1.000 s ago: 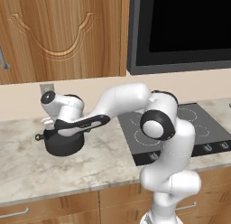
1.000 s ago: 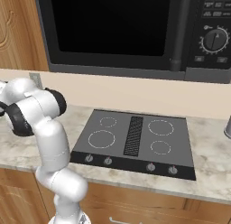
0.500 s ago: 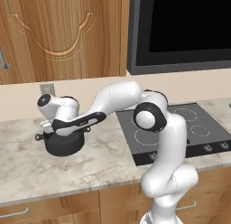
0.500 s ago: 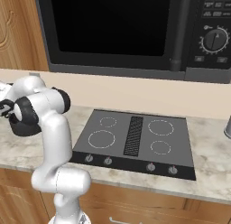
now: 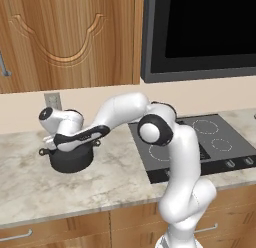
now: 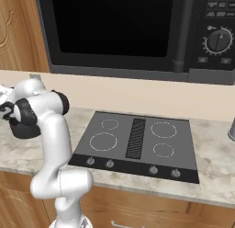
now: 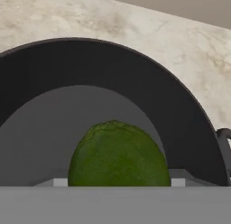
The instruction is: Turn on the sink faucet. Then move the lime from the counter to the sink. Turn off the sink. Move the vegetable from the sink to the pot next to the stove. Finally move the pot to the rear right burner.
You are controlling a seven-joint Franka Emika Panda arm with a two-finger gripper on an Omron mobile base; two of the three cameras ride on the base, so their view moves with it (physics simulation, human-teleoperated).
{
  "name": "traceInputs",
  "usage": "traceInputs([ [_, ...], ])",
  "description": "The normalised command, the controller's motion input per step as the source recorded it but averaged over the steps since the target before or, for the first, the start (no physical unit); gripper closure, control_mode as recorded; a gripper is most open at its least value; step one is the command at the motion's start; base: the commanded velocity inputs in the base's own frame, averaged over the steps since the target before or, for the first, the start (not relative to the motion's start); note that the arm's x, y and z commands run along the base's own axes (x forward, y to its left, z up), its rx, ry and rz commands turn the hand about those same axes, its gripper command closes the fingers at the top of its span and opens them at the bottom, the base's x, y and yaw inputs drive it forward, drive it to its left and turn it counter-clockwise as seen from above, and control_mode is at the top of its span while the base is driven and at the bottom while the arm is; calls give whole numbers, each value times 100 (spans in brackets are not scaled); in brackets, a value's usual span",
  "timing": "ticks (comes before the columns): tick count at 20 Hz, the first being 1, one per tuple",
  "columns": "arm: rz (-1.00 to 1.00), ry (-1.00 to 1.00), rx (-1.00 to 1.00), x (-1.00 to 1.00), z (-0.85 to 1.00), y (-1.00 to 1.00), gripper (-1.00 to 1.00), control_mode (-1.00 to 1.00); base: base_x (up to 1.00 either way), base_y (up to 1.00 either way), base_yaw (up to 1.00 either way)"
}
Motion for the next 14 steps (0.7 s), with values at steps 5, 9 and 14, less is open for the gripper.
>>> traceInputs([
  [5,0,1,3,8,-28,0,100,-100,0,0,0],
  [9,0,2,4,12,-25,-1,100,-100,0,0,0],
  [14,1,0,6,2,-29,-9,100,-100,0,0,0],
])
